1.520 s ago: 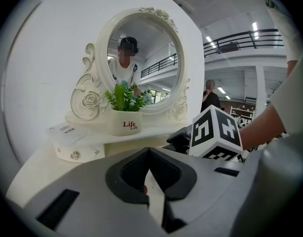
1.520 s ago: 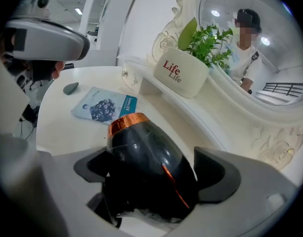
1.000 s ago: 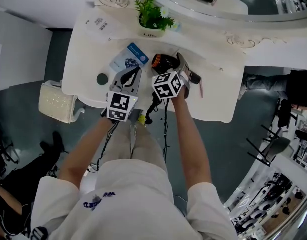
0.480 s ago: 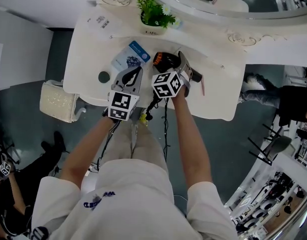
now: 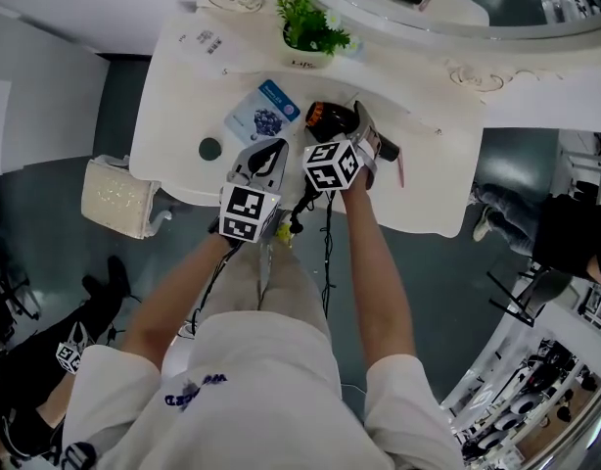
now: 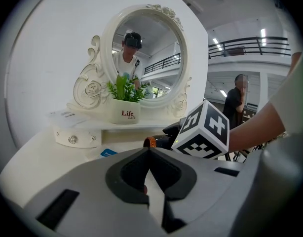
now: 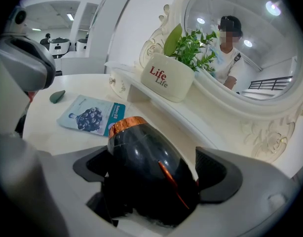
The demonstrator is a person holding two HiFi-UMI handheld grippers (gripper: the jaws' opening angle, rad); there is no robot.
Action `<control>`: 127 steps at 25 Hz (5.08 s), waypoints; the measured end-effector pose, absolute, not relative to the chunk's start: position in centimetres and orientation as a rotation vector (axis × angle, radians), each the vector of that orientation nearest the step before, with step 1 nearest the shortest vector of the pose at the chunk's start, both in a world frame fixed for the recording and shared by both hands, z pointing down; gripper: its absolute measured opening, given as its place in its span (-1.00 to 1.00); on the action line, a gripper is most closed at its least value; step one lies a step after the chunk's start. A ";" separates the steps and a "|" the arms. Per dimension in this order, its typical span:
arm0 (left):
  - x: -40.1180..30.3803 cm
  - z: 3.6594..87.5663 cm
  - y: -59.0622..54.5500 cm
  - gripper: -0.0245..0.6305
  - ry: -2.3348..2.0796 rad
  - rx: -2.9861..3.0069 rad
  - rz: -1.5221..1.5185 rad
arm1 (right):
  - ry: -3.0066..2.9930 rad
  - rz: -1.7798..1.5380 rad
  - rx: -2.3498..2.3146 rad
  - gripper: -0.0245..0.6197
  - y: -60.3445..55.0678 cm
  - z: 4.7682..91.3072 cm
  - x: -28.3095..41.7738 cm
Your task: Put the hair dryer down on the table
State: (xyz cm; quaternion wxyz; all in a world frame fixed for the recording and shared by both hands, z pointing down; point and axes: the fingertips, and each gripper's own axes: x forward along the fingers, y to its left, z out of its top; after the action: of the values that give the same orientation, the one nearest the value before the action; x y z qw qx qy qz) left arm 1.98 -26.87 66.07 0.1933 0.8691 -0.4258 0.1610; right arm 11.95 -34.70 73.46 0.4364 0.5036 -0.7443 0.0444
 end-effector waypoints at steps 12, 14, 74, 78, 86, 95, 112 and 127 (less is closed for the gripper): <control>-0.5 62.9 -26.0 -0.90 -1.280 2.392 0.429 | -1.862 0.122 1.278 0.79 -34.2 72.0 11.3; -1.0 62.3 -26.0 -0.90 -1.293 2.389 0.419 | -1.864 0.130 1.267 0.79 -33.9 71.5 11.3; -1.2 38.7 -23.9 -0.90 -1.494 2.770 0.244 | -2.336 -0.114 1.877 0.78 -22.1 33.3 11.5; -1.7 38.4 -23.7 -0.90 -1.498 2.751 0.224 | -2.350 -0.119 1.857 0.78 -22.1 33.2 10.8; -2.1 38.7 -23.1 -0.90 -1.494 2.754 0.229 | -2.348 -0.115 1.850 0.78 -21.7 33.4 10.8; -2.1 39.0 -22.5 -0.90 -1.478 2.768 0.236 | -2.331 -0.089 1.852 0.62 -21.0 34.3 10.5; -1.4 38.4 -22.5 -0.90 -1.469 2.797 0.249 | -2.283 -0.112 1.834 -0.05 -20.4 34.1 10.9; -1.1 38.2 -22.5 -0.90 -1.459 2.798 0.233 | -2.276 -0.100 1.836 -0.63 -20.0 34.2 11.3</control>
State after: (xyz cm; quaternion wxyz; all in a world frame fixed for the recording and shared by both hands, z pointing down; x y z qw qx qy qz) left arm -1.13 -22.55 38.21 -0.0112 0.8843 -0.4610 0.0737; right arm 11.29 -20.03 34.16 0.1077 0.6238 -0.7734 -0.0341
